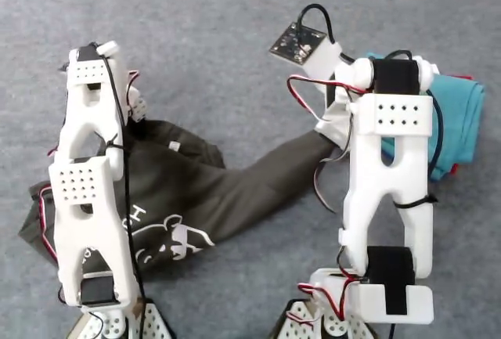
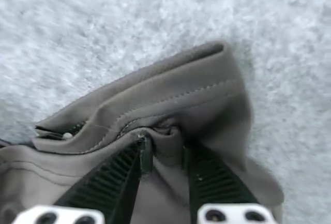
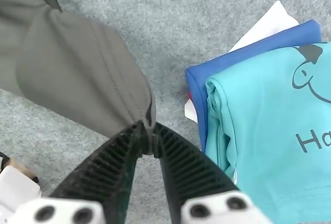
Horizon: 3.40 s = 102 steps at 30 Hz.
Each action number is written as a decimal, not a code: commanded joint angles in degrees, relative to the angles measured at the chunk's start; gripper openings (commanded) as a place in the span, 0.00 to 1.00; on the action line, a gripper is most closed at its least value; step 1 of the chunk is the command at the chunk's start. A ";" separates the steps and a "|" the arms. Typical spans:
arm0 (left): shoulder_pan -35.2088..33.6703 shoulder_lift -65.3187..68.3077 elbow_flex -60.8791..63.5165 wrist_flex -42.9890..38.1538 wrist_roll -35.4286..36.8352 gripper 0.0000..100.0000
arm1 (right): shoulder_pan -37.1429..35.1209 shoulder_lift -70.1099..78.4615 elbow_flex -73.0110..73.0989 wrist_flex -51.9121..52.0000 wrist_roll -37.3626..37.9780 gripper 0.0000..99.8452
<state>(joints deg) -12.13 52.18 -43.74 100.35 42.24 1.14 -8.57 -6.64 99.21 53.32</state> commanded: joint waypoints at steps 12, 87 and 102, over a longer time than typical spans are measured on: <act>-5.85 0.26 -7.16 0.00 -3.96 0.04 | -0.79 -0.13 -0.13 -0.88 0.18 0.01; -24.22 -11.69 -11.21 0.53 -20.66 0.03 | -22.59 54.90 -31.69 -8.62 -39.12 0.04; -26.59 -28.92 -12.97 0.53 -22.33 0.03 | -22.95 37.05 -43.82 2.02 -39.30 0.01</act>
<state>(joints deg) -37.71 30.37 -53.58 100.62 20.35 -21.45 37.76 -48.75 100.70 14.55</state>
